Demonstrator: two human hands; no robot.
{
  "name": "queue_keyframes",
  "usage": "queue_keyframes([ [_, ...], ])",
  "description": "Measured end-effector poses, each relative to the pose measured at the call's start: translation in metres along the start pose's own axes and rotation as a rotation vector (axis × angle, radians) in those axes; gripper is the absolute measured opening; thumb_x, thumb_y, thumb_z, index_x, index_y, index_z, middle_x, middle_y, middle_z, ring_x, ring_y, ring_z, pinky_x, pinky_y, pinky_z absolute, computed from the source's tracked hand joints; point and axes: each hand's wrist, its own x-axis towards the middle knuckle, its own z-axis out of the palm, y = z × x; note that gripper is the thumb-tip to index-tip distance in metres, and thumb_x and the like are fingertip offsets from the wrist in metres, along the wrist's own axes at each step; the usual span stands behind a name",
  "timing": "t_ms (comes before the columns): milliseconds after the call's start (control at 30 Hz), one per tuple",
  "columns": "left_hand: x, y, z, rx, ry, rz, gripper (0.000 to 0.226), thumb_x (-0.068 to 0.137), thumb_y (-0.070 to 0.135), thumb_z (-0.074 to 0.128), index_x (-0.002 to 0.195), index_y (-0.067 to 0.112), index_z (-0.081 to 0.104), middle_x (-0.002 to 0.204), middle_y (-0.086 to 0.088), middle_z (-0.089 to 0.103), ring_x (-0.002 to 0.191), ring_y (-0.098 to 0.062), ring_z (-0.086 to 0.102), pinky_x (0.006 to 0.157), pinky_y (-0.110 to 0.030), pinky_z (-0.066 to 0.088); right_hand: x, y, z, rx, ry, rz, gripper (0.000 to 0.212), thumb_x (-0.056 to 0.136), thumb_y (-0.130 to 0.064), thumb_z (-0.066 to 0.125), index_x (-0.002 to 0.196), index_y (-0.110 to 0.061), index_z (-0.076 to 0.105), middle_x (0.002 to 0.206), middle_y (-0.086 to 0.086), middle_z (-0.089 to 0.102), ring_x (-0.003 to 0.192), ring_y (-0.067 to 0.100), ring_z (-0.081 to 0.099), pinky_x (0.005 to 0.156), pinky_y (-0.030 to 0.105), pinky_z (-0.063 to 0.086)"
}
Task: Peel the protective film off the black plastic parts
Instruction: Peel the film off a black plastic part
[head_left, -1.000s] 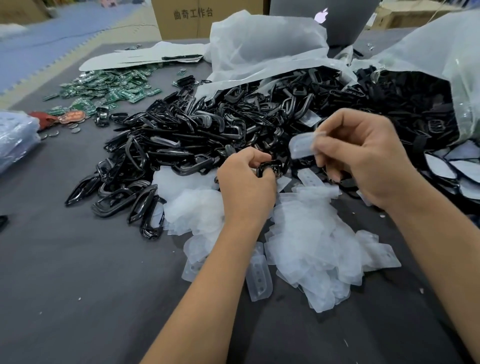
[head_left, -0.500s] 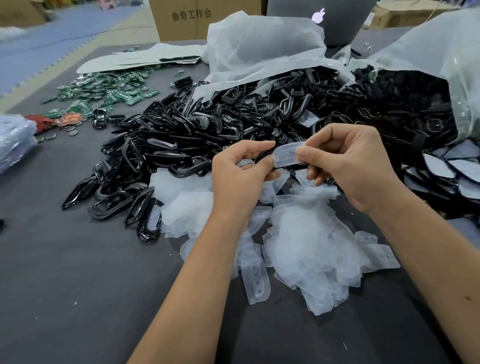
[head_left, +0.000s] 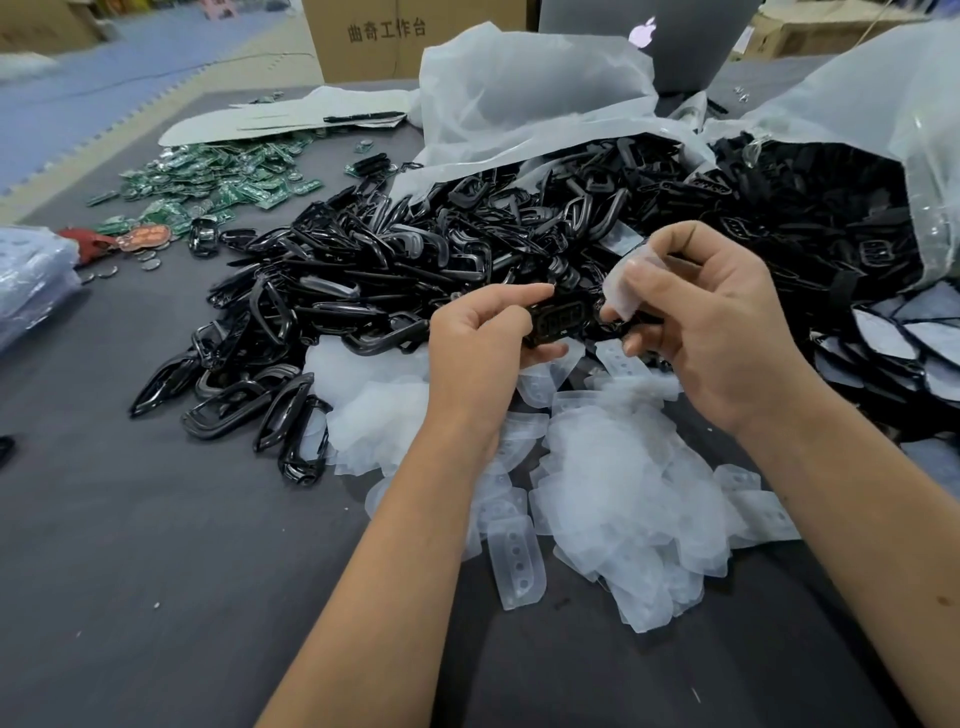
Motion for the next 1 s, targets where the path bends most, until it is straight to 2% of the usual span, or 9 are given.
queue_keyframes([
  [100, -0.001, 0.002, -0.001, -0.020, -0.031, -0.018, 0.040, 0.090, -0.006, 0.044, 0.098, 0.006, 0.082, 0.107, -0.036, 0.065, 0.073, -0.024, 0.070, 0.079, -0.044, 0.065, -0.001, 0.003, 0.003, -0.029, 0.013, -0.012, 0.010, 0.101, -0.006, 0.063, 0.095, -0.013, 0.067, 0.079, 0.002, 0.065, 0.079, 0.017, 0.064, 0.058, 0.024, 0.055],
  [167, -0.001, 0.002, -0.001, -0.021, -0.044, -0.028, 0.041, 0.091, -0.005, 0.043, 0.097, 0.006, 0.082, 0.114, -0.035, 0.065, 0.070, -0.024, 0.074, 0.083, -0.049, 0.064, -0.001, 0.003, 0.005, -0.022, 0.006, -0.013, 0.007, 0.100, -0.009, 0.066, 0.098, -0.013, 0.071, 0.083, 0.002, 0.066, 0.082, 0.019, 0.068, 0.060, 0.024, 0.056],
  [233, -0.001, 0.002, 0.000, -0.035, -0.048, -0.039, 0.041, 0.091, -0.004, 0.042, 0.097, 0.003, 0.081, 0.111, -0.027, 0.069, 0.073, -0.026, 0.076, 0.079, -0.045, 0.065, 0.000, 0.003, 0.007, -0.049, -0.022, -0.029, 0.007, 0.100, -0.009, 0.065, 0.100, -0.012, 0.071, 0.083, 0.004, 0.067, 0.077, 0.019, 0.070, 0.056, 0.023, 0.053],
  [333, -0.001, 0.003, 0.001, -0.066, -0.061, -0.061, 0.040, 0.092, -0.003, 0.041, 0.096, 0.000, 0.080, 0.102, -0.020, 0.075, 0.075, -0.029, 0.076, 0.074, -0.039, 0.064, 0.001, 0.006, 0.008, -0.252, -0.038, -0.081, 0.016, 0.099, -0.003, 0.067, 0.104, -0.014, 0.077, 0.074, 0.011, 0.065, 0.064, 0.015, 0.059, 0.056, 0.022, 0.047],
  [433, -0.003, 0.005, 0.002, -0.093, -0.088, -0.067, 0.040, 0.092, -0.005, 0.040, 0.092, -0.001, 0.079, 0.093, -0.021, 0.077, 0.079, -0.029, 0.075, 0.073, -0.039, 0.064, 0.002, 0.007, 0.010, -0.398, -0.046, -0.100, 0.021, 0.092, -0.001, 0.075, 0.106, -0.016, 0.074, 0.080, 0.005, 0.075, 0.068, 0.017, 0.069, 0.069, 0.030, 0.058],
  [500, -0.003, 0.006, 0.002, -0.088, -0.090, -0.065, 0.038, 0.092, -0.005, 0.040, 0.096, -0.004, 0.078, 0.097, -0.024, 0.076, 0.082, -0.028, 0.074, 0.074, -0.040, 0.064, 0.002, 0.007, 0.011, -0.472, -0.032, -0.110, 0.016, 0.089, -0.004, 0.079, 0.096, -0.017, 0.072, 0.081, 0.002, 0.077, 0.069, 0.017, 0.073, 0.072, 0.035, 0.062],
  [667, -0.004, 0.005, 0.002, -0.033, -0.088, -0.048, 0.037, 0.095, -0.002, 0.042, 0.102, -0.003, 0.079, 0.098, -0.018, 0.078, 0.081, -0.026, 0.076, 0.072, -0.036, 0.064, 0.000, 0.010, 0.013, -0.583, 0.059, -0.122, 0.012, 0.085, -0.012, 0.084, 0.082, -0.018, 0.075, 0.072, -0.002, 0.076, 0.059, 0.014, 0.072, 0.057, 0.022, 0.055],
  [800, -0.004, 0.004, 0.001, -0.029, -0.104, -0.036, 0.038, 0.095, -0.005, 0.041, 0.102, -0.005, 0.078, 0.081, -0.004, 0.078, 0.074, -0.016, 0.075, 0.069, -0.034, 0.063, -0.001, 0.011, 0.015, -0.565, 0.127, -0.071, 0.015, 0.082, -0.016, 0.088, 0.079, -0.016, 0.073, 0.067, -0.001, 0.075, 0.053, 0.016, 0.071, 0.050, 0.020, 0.051],
  [1000, -0.004, 0.005, 0.003, -0.027, -0.094, -0.036, 0.036, 0.095, -0.009, 0.042, 0.104, -0.006, 0.077, 0.100, -0.027, 0.074, 0.073, -0.011, 0.072, 0.069, -0.034, 0.062, -0.003, 0.012, 0.018, -0.463, 0.156, -0.029, 0.015, 0.082, -0.010, 0.087, 0.078, -0.011, 0.073, 0.065, 0.003, 0.075, 0.049, 0.018, 0.068, 0.046, 0.024, 0.052],
])
